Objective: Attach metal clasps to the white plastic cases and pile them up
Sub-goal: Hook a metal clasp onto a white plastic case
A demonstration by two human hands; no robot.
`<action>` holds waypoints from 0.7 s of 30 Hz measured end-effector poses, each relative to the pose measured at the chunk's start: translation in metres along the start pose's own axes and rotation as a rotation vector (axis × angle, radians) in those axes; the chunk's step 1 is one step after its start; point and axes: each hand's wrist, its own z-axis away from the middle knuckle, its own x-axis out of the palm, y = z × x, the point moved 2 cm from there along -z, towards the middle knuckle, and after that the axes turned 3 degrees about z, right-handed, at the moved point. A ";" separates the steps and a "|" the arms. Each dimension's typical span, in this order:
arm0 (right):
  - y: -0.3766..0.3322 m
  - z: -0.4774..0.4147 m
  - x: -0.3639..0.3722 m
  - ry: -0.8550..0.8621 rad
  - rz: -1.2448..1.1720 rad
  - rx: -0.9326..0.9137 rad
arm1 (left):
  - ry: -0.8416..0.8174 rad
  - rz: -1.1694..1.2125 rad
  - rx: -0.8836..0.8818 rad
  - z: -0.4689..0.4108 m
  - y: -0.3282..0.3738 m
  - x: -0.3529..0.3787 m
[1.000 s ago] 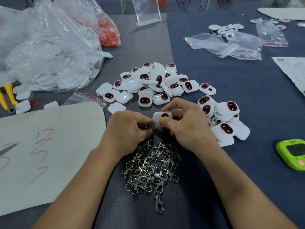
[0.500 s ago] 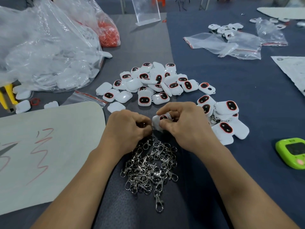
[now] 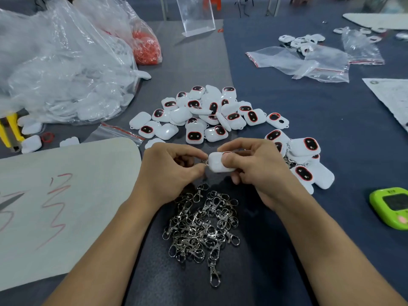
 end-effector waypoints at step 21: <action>-0.005 0.008 0.011 0.053 -0.339 -0.001 | 0.058 0.007 0.067 0.007 0.012 0.001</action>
